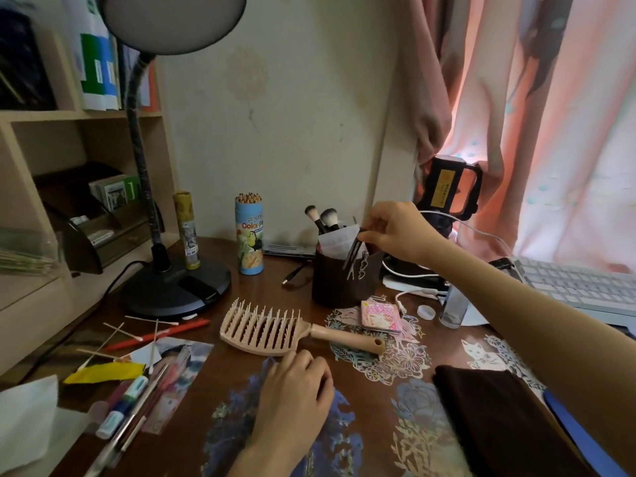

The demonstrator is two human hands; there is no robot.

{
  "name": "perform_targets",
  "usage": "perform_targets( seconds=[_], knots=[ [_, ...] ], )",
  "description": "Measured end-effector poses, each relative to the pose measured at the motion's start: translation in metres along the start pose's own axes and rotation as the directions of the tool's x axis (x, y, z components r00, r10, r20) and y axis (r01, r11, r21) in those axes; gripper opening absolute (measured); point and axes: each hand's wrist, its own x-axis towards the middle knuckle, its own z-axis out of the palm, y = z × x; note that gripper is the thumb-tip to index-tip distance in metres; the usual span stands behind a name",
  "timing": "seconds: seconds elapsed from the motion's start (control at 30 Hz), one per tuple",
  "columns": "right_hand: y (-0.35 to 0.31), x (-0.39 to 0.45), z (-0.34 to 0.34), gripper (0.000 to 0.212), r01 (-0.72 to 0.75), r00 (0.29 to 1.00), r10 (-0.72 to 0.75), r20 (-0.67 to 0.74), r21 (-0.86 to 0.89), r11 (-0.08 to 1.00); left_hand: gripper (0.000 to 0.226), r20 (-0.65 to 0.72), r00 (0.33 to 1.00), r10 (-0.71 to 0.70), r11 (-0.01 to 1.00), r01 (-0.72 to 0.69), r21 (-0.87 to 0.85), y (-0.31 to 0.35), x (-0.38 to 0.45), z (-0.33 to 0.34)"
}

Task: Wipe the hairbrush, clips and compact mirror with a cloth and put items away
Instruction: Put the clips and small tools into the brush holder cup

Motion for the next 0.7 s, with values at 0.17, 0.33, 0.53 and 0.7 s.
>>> perform_targets(
  seconds=[0.17, 0.33, 0.53, 0.7],
  knots=[
    [0.000, 0.016, 0.004, 0.012, 0.052, 0.998, -0.054, -0.030, -0.044, 0.998, 0.015, 0.006, 1.000, -0.009, 1.000, 0.009, -0.006, -0.001, 0.001, 0.002],
    [0.003, 0.023, 0.006, 0.015, 0.082, 0.996, -0.084, -0.035, -0.070, 0.994, 0.012, 0.005, 1.000, -0.013, 1.000, 0.013, -0.011, 0.000, 0.001, 0.001],
    [0.006, 0.024, 0.006, 0.012, 0.093, 0.996, -0.094, -0.004, -0.099, 0.991, 0.012, 0.009, 1.000, -0.018, 1.000, 0.018, -0.015, 0.000, 0.001, 0.001],
    [0.009, 0.025, 0.019, 0.010, 0.089, 0.996, -0.085, 0.041, -0.097, 0.991, 0.012, 0.014, 1.000, -0.015, 1.000, 0.015, -0.010, 0.001, 0.002, 0.001]
  ],
)
